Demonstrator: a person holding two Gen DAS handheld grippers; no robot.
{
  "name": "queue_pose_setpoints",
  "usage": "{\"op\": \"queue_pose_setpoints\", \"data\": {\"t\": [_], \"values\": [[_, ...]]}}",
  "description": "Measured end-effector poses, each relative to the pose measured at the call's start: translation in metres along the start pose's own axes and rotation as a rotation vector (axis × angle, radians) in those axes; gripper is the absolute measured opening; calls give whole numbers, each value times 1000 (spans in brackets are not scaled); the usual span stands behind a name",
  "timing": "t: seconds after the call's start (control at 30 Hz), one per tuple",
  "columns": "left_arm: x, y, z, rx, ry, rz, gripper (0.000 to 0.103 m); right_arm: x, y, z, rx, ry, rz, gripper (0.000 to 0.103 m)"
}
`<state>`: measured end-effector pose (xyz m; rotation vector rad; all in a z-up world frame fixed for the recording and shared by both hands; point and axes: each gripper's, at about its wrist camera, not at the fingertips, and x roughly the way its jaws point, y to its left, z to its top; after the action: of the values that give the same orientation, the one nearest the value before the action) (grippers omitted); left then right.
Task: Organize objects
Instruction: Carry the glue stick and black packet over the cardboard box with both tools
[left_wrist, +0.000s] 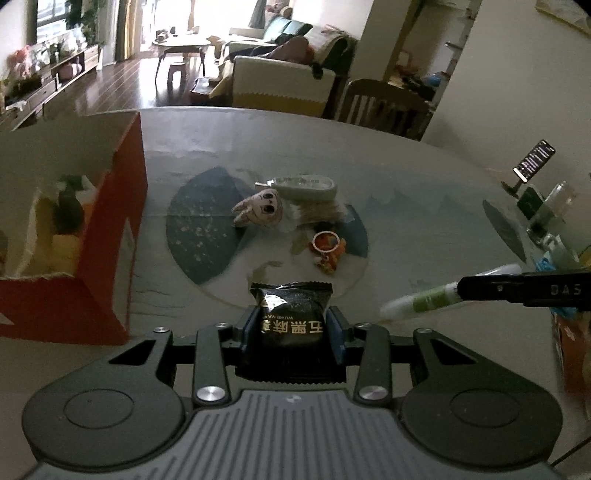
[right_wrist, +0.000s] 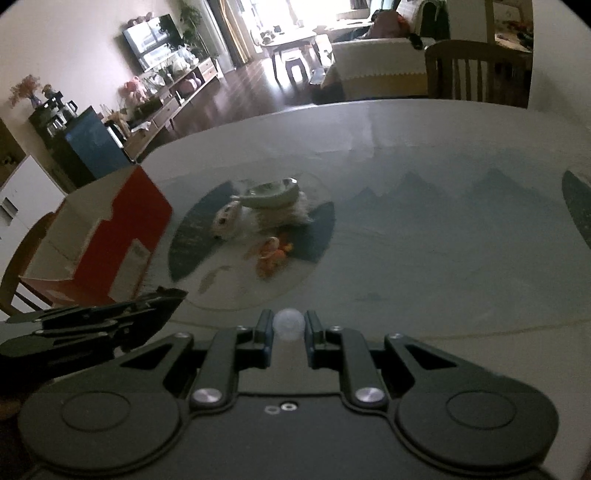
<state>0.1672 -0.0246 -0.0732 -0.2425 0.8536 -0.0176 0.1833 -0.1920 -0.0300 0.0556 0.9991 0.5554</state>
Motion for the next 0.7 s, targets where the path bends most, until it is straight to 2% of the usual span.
{"op": "queue_pose_setpoints", "data": {"t": [0.3,0.53,0.7], "values": [[-34,31,7,34,-24,-27,38,-18,50,3,-17,-64,15,16],[-70,66,19,32,-58,-19,38,-16,102,28,-66,-145,72,16],[-94,98,35,37,-106,23,38,-9,149,52,-131,-199,116,16]]}}
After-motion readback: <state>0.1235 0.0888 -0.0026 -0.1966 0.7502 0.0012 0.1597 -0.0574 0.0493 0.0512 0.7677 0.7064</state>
